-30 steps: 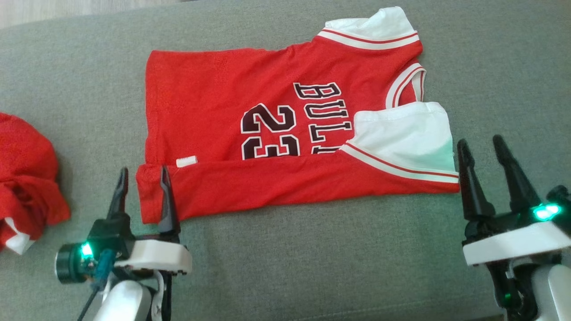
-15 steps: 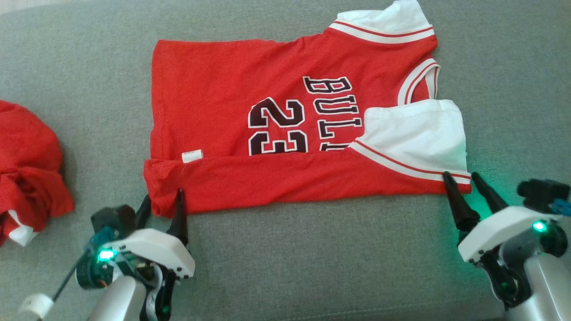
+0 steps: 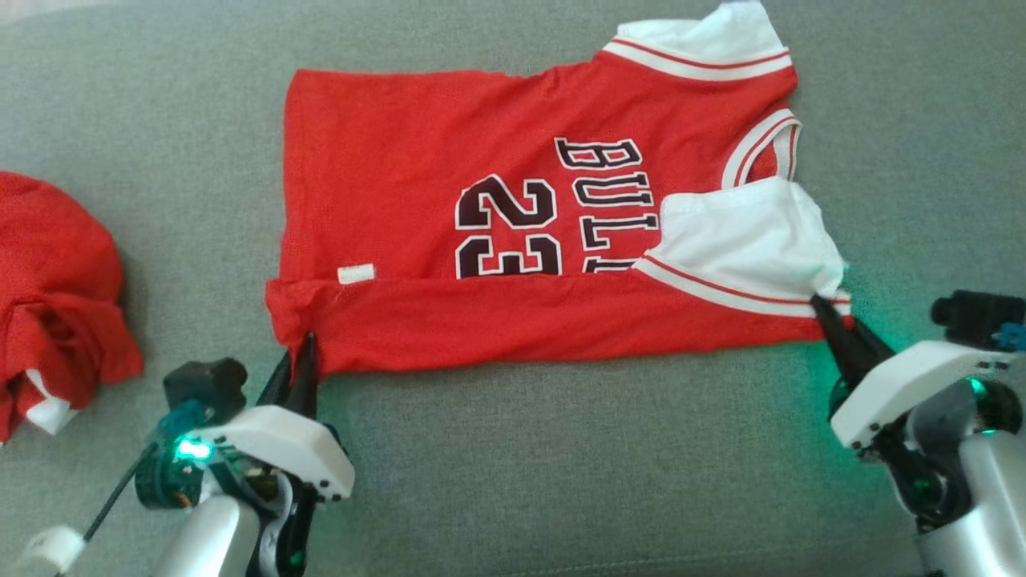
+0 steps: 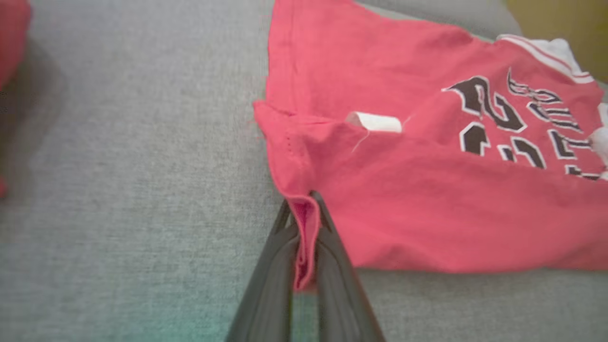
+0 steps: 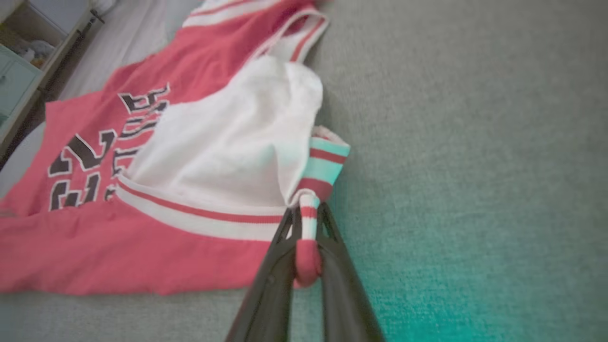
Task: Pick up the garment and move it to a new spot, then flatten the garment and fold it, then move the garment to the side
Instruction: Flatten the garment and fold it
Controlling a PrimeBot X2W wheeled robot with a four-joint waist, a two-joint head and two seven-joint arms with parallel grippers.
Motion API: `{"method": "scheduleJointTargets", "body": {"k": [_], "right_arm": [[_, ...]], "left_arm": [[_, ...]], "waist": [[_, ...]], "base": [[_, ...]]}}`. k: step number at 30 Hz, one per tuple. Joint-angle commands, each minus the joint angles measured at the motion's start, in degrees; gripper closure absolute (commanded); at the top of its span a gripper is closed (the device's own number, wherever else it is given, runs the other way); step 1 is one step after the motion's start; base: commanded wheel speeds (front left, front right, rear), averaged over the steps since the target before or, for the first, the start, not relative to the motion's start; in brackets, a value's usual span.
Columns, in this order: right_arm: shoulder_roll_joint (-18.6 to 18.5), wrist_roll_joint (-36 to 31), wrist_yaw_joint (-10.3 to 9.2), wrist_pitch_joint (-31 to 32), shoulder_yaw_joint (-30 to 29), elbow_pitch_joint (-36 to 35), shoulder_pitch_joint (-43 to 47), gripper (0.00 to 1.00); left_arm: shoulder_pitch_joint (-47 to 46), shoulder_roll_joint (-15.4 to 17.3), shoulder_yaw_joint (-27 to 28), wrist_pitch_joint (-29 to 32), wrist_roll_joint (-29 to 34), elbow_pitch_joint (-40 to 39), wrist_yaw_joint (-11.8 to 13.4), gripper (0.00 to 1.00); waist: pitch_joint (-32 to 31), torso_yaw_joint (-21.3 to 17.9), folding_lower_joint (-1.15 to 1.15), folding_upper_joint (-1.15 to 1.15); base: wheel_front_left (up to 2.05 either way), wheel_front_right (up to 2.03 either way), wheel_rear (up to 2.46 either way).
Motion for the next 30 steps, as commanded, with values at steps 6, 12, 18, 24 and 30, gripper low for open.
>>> {"method": "scheduleJointTargets", "body": {"k": [6,12,18,24,30], "right_arm": [[-0.48,-0.22,-0.04,2.47,-3.28,-10.08,5.89,1.0],[3.67,-1.32,-0.04,9.23,-8.23,-15.68,15.31,1.0],[7.59,-2.0,-0.04,13.24,-10.72,-16.32,19.98,1.0],[8.5,-2.28,-0.04,11.37,-9.49,-14.47,18.24,0.0],[6.66,-5.02,-0.04,2.96,-8.21,-18.24,14.51,0.0]], "left_arm": [[5.15,3.66,3.2,0.84,1.06,-11.46,3.72,1.0],[13.81,4.21,4.04,3.36,-0.31,-18.48,7.13,1.0],[18.23,3.08,3.59,4.64,-2.78,-17.63,7.66,1.0],[16.49,1.32,2.84,2.15,-2.74,-11.6,6.94,0.0],[12.43,0.58,4.71,-7.98,2.76,-10.2,9.71,0.0]], "waist": [[-2.42,0.04,-0.01,0.0],[-4.22,0.08,-0.01,0.0],[-4.85,-0.02,-0.01,0.0],[-5.15,-0.32,-0.01,0.0],[-5.16,-0.55,-0.01,0.0]], "base": [[0.0,0.0,0.0],[0.0,0.0,0.0],[0.0,0.0,0.0],[0.0,0.0,0.0],[0.0,0.0,0.0]]}}
